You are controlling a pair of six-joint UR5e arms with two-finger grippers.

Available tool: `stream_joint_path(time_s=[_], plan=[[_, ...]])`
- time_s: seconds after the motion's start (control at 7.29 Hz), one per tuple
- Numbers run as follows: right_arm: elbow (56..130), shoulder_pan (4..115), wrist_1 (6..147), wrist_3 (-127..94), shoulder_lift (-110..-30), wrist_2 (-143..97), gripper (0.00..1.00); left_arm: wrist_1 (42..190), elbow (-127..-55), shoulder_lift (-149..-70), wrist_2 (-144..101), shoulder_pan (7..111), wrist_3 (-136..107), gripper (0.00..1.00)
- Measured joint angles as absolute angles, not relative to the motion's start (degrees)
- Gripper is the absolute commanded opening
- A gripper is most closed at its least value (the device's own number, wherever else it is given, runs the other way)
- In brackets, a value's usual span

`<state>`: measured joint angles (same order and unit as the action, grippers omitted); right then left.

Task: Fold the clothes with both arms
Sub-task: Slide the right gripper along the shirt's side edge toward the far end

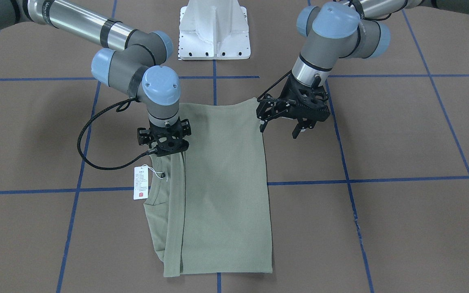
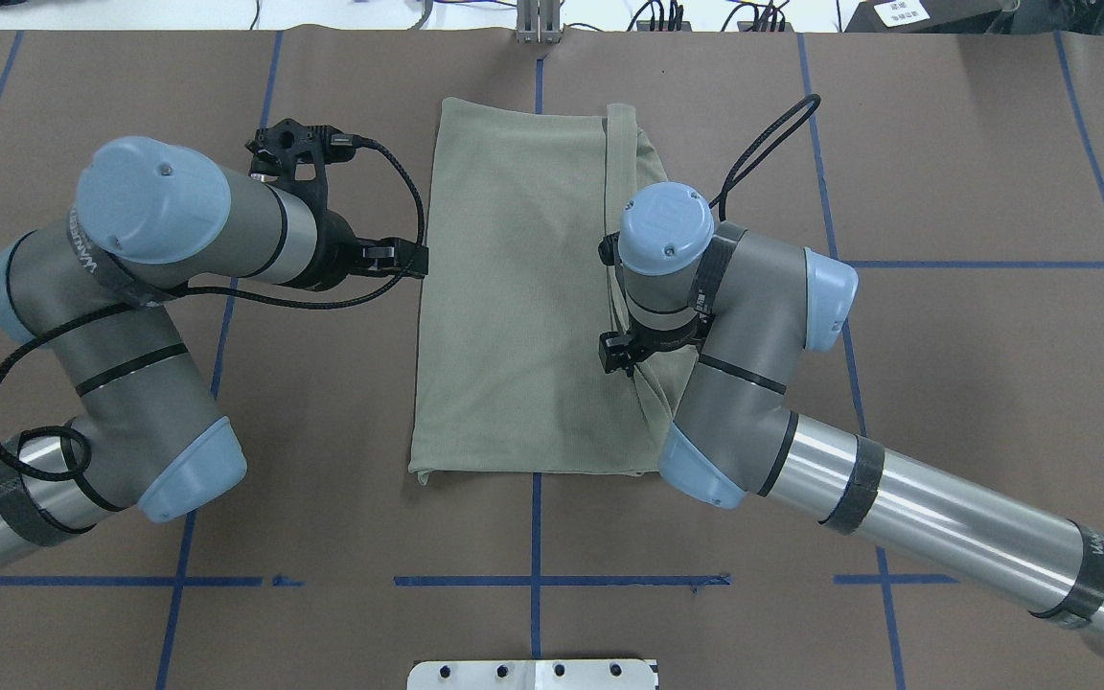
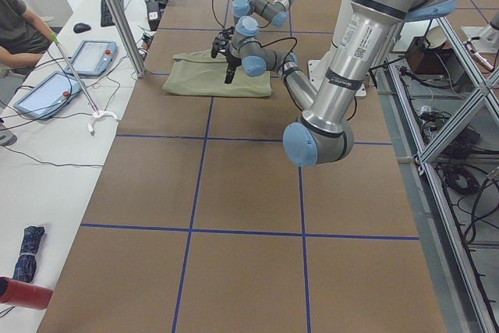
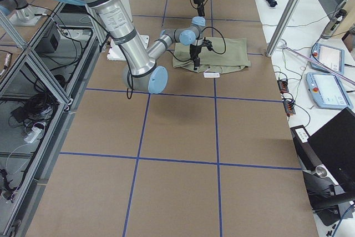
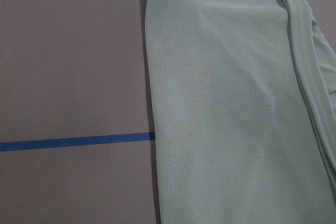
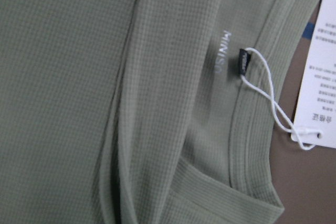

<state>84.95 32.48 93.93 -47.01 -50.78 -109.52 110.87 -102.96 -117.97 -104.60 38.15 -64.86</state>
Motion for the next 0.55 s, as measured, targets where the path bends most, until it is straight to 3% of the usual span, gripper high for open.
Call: stream_joint_path(time_s=[0.55], plan=[[88.1, 34.3, 93.9, -44.5, -55.8, -110.5, 1.0, 110.9, -102.8, -118.1, -104.6, 38.1, -64.9, 1.0]])
